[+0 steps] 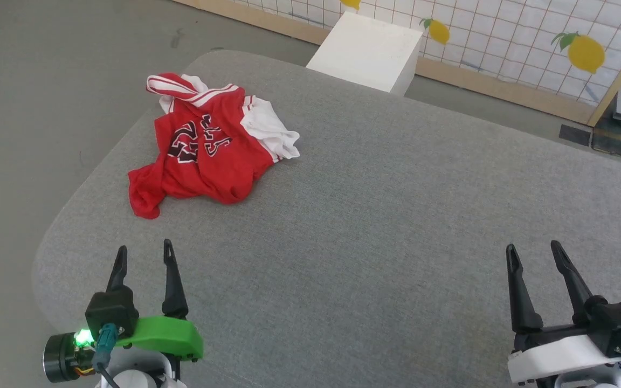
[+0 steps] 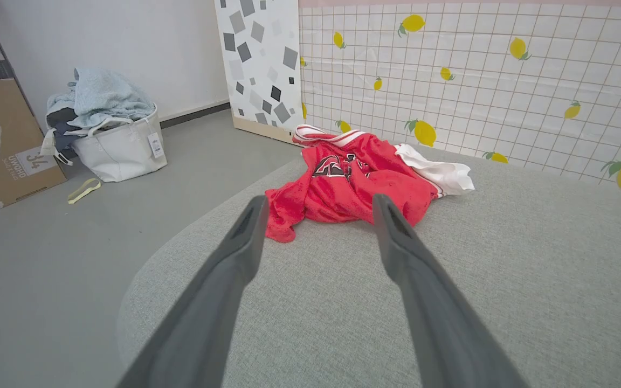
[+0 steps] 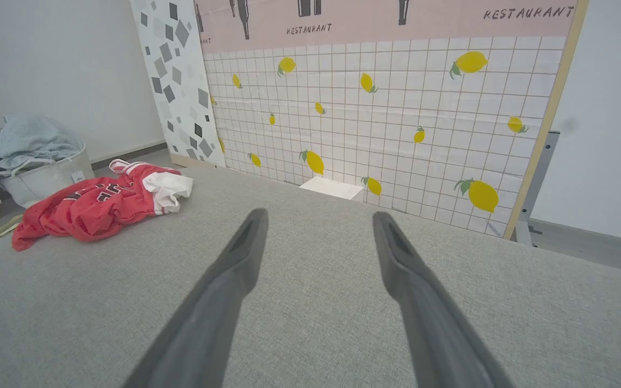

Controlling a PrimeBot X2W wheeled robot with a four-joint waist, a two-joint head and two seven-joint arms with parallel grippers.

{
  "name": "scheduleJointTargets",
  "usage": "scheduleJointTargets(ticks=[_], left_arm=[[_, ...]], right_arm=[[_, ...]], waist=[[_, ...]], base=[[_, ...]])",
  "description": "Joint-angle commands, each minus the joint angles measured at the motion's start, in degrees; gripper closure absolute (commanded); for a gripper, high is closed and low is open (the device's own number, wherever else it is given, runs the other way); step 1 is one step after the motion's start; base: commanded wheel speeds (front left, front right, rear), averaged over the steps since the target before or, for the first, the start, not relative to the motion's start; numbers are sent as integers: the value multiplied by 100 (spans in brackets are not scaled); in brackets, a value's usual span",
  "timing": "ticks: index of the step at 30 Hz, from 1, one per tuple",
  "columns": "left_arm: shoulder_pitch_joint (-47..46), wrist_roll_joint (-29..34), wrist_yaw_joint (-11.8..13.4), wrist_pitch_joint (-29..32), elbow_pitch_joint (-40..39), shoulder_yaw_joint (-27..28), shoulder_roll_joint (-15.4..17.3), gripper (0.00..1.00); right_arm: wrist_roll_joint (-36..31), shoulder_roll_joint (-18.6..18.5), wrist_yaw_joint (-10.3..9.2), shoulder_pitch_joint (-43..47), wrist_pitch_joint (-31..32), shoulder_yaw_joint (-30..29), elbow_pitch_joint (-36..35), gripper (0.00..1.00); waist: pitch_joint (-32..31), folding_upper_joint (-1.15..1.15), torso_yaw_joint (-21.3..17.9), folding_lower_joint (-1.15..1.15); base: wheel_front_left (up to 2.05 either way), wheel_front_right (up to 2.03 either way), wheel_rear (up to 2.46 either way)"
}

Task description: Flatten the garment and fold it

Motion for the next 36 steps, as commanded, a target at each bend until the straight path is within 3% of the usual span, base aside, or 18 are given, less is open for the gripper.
scheduleJointTargets(ticks=[1,8,12,17,25,30,36], left_arm=[[-40,-36,51,-22,-23,17,-15,0],[-353,-99,-13,-22,-15,317,46,0],[-1043,-130,-220,-22,188,550,355,0],[-2213,-373,-610,225,1073,682,842,0],[-3790,-769,-1229,1778,2322,467,1542,0],[-4405,-1339,-1347,3086,2994,259,1863,0],[-4785,-2472,-1359,4821,3197,-452,2262,0]], right_arm=[[-41,3,-9,-14,-28,8,-4,0],[-78,3,-9,-56,-28,1,-37,0],[-168,3,-9,-140,-28,20,-82,0],[-294,3,-9,-319,-28,0,-142,0],[-477,3,-9,-594,-28,-34,-268,0],[-587,3,-9,-798,-28,-79,-354,0],[-715,3,-9,-1010,-28,-104,-510,0]], waist=[[17,0,-9,0],[124,0,-77,0],[282,0,-135,0],[578,0,-337,0],[1191,0,-777,0],[1572,0,-1052,0],[2025,0,-1271,0]], base=[[0,0,0],[0,0,0],[0,0,0],[0,0,0],[0,0,0],[0,0,0],[0,0,0]])
